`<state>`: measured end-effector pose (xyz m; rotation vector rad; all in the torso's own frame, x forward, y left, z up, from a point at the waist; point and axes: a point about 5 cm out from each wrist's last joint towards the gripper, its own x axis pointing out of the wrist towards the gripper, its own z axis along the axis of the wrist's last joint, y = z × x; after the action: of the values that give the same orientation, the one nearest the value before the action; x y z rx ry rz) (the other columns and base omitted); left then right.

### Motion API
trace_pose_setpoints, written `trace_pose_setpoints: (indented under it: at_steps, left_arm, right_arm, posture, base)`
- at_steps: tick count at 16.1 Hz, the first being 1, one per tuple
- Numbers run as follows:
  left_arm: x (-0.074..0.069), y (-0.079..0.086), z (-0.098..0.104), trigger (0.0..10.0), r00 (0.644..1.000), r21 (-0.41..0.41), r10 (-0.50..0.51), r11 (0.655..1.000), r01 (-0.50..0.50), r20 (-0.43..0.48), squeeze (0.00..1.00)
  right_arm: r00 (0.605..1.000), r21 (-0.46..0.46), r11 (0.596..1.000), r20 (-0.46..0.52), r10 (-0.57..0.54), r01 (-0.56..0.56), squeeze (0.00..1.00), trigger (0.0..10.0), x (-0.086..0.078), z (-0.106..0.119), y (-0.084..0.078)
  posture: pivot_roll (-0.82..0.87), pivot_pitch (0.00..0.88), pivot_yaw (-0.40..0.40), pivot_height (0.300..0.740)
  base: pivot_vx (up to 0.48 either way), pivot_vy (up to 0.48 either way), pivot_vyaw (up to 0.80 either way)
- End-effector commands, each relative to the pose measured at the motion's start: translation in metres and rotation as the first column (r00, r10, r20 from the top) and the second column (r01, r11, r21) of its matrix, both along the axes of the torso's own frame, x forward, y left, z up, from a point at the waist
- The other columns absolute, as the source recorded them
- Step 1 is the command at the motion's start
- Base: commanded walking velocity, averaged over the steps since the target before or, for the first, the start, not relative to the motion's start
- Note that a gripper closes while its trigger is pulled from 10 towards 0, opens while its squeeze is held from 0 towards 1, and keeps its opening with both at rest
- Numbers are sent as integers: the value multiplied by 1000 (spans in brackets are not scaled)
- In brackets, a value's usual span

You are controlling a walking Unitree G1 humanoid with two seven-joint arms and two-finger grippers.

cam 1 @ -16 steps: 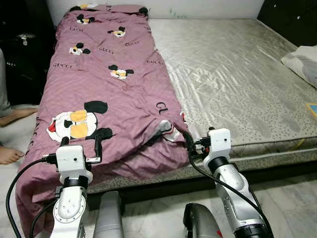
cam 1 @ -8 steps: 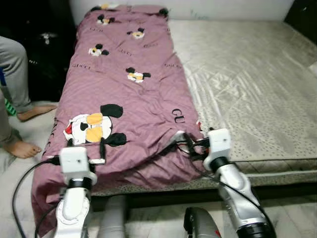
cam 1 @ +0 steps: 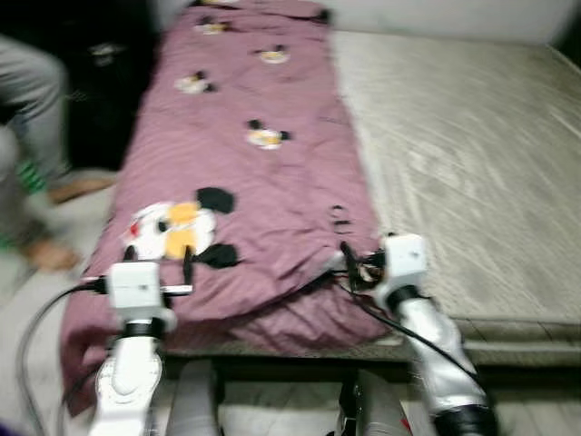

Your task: Clean up the room

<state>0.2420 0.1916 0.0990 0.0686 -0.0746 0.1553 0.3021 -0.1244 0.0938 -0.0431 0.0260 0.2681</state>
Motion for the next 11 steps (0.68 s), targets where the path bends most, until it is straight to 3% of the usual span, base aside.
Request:
trace_pose_setpoints:
  at_steps: [1, 4, 11]
  left_arm:
    - [0, -2, -3, 10000, 1000, -7, -3, 1000, 3, -20, 0]
    - [5, -2, -1, 10000, 1000, -15, 9, 1000, -9, -19, 0]
    - [17, -3, 2, 10000, 999, -55, 6, 998, -7, -34, 0]
  right_arm:
    - [1000, -10, 1000, -15, -10, 10, 0, 10000, -1, -4, -5]
    - [1000, 5, 1000, -21, 5, -5, 0, 10000, -1, -4, -5]
    - [999, -4, 1000, -28, 18, -18, 0, 10000, -2, -5, -8]
  posture:
    - [53, 130, -45, 591]
    - [51, 134, -46, 591]
    - [41, 157, -45, 507]
  base:
    - [0, 0, 0]
    - [0, 0, 0]
    - [0, 0, 0]
